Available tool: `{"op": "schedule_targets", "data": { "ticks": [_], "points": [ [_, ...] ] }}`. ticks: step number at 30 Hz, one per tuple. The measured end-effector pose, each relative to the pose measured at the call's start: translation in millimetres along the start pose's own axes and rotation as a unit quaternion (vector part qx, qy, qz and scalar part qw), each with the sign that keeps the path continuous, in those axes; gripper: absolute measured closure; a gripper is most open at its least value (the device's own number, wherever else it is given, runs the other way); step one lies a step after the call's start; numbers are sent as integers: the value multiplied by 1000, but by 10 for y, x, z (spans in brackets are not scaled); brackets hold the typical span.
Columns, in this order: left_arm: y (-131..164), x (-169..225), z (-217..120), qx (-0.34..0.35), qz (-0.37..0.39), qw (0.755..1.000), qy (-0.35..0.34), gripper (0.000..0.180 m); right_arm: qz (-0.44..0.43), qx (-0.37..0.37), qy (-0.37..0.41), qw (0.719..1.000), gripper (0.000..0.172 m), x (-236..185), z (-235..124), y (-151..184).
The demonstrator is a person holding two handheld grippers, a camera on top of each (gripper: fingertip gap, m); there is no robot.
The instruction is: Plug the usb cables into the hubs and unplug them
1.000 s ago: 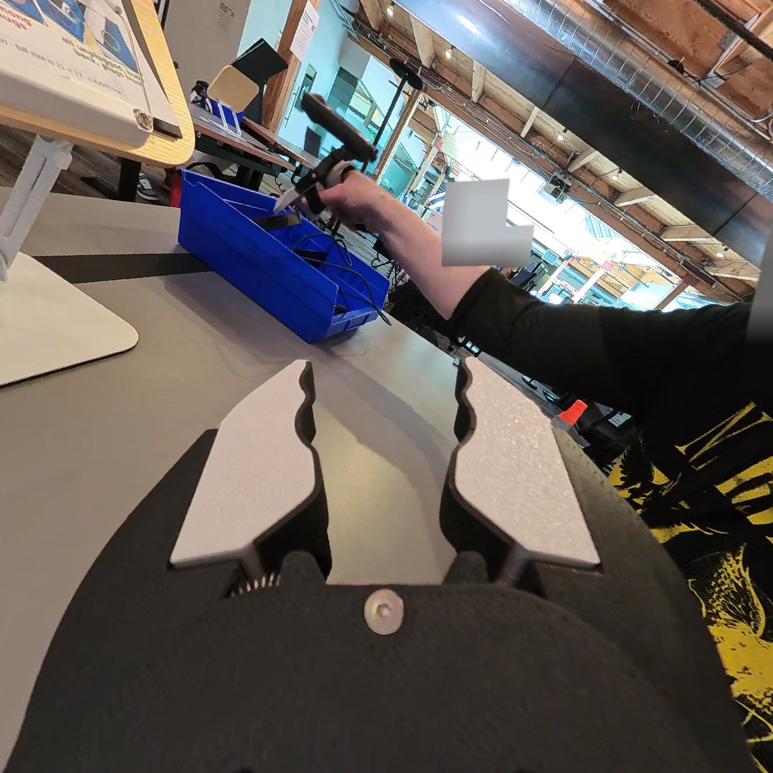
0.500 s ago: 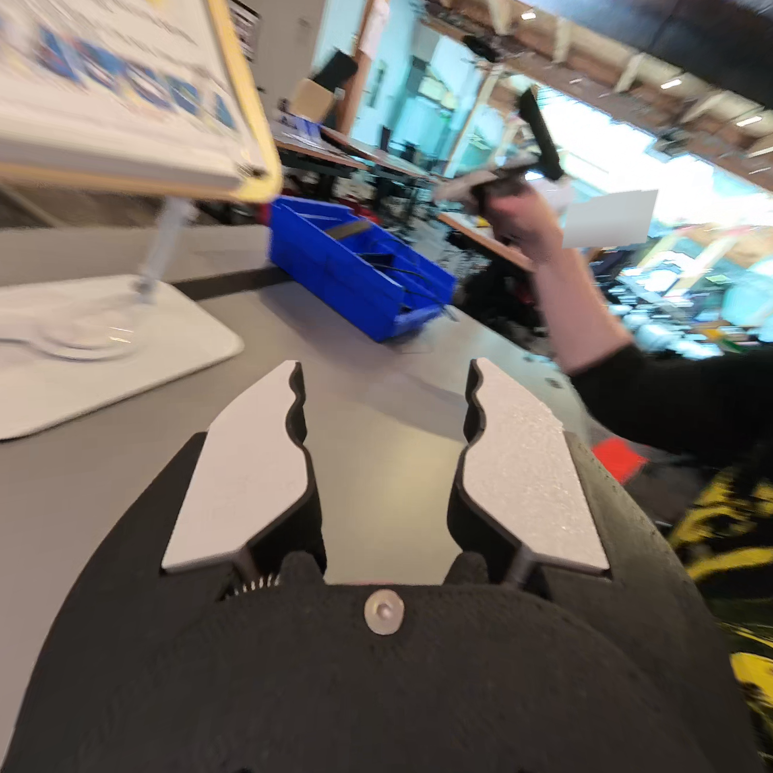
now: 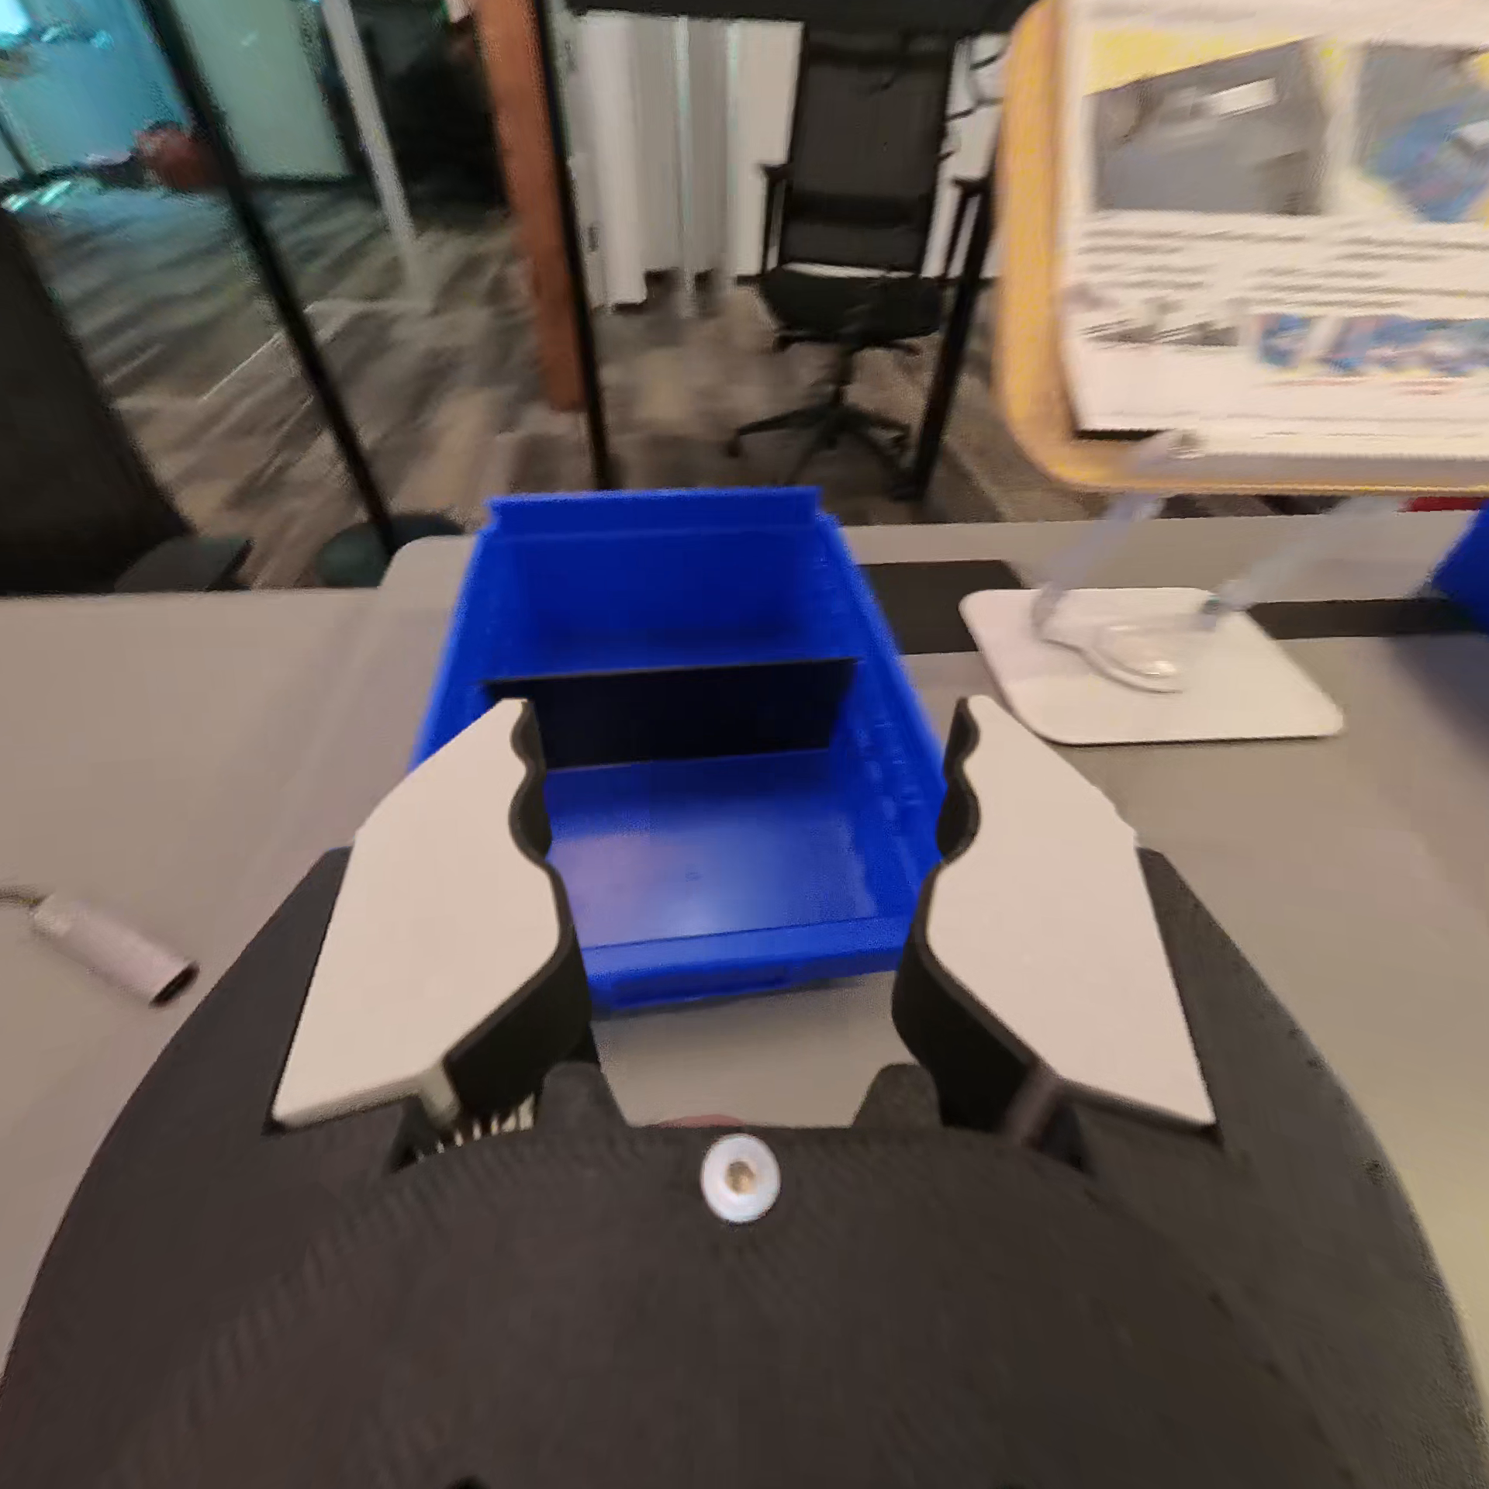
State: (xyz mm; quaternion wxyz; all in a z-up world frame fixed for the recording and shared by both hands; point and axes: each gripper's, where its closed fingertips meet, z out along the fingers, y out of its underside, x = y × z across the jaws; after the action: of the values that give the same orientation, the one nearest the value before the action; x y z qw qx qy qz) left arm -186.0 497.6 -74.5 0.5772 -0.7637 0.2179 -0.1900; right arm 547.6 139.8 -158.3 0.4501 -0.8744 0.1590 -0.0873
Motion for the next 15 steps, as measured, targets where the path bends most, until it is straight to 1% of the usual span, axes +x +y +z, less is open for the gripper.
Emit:
{"op": "schedule_targets", "data": {
  "ticks": [2,4,5,7,8,10,11,12,13,14,15],
  "points": [
    [146,-327,68,-21,-20,999,-31,79,6,-8,-11,1000,82,-21,83,80],
    [308,-586,131,-45,-36,997,-57,75,9,-17,-15,1000,86,-37,160,148],
    [378,-692,162,-53,-35,996,-68,75,8,-23,-14,1000,87,-38,195,178],
    [567,-864,238,-90,-37,992,-83,77,11,-27,-21,999,89,-67,257,208],
    [658,-884,291,-108,-52,990,-70,79,15,-28,-29,999,91,-95,289,215],
    [807,-882,393,-134,-89,986,-41,90,17,-36,-41,998,100,-150,355,241],
    [880,-887,444,-147,-96,984,-33,96,16,-41,-48,998,111,-182,385,255],
    [946,-900,491,-159,-98,982,-31,100,15,-45,-54,997,123,-211,414,266],
    [1000,-915,532,-170,-98,980,-32,104,10,-49,-56,997,131,-231,444,279],
    [1027,-948,556,-176,-91,979,-39,111,4,-56,-56,997,136,-246,475,299],
    [1033,-968,566,-179,-85,979,-39,124,-1,-62,-51,997,143,-243,508,319]
  ]
}}
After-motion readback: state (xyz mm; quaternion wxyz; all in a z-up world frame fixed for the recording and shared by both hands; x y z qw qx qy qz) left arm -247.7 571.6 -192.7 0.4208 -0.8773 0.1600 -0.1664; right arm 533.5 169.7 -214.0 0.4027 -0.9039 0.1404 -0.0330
